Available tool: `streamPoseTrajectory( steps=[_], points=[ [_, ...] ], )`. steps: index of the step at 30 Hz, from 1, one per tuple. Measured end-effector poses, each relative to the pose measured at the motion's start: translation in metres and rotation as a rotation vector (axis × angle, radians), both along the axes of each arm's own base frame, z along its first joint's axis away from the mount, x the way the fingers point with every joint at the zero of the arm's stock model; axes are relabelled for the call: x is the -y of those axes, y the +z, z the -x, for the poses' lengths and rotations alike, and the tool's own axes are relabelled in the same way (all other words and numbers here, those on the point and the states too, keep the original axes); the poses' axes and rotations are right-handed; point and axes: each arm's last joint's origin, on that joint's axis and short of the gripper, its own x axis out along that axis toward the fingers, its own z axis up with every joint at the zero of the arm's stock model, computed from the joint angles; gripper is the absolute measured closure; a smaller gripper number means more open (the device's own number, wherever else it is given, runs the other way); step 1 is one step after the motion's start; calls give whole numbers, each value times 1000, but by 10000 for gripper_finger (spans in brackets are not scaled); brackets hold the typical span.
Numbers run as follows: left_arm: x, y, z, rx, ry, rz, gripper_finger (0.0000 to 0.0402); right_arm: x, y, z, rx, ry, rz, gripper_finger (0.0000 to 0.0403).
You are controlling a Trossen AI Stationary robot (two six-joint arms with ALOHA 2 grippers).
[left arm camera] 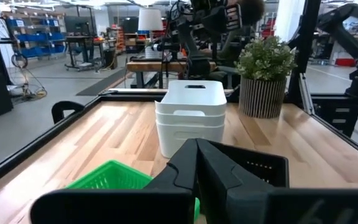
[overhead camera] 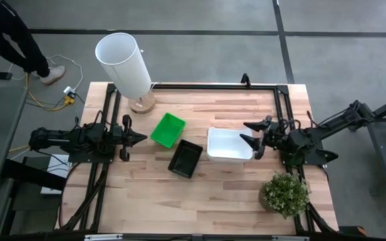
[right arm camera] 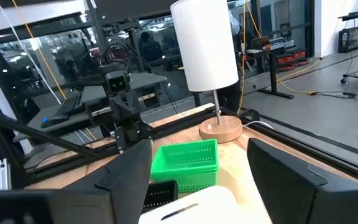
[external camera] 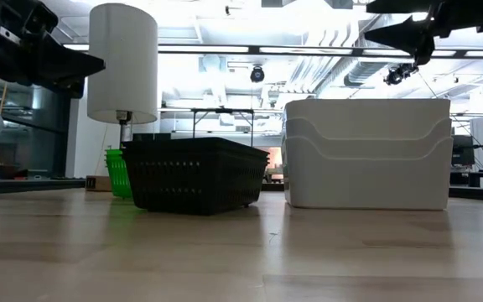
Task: Stack baskets by color
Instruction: Return to Home Position
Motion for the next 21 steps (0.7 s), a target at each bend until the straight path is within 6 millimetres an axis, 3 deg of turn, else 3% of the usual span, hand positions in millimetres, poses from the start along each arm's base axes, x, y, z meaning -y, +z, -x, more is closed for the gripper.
streamPoseTrajectory(
  steps=[4,10,11,16,21],
  points=[
    [0,0,0,-1,1,2,401,5,1,13,-24,4,-7,191],
    [0,0,0,-1,1,3,401,17,-5,40,-92,6,-28,370],
    [0,0,0,-1,1,3,401,18,-6,44,-95,12,-28,386],
    [0,0,0,-1,1,3,401,29,-4,68,-39,33,-57,394],
    [0,0,0,-1,0,3,401,36,-2,78,8,29,-45,400]
  ],
)
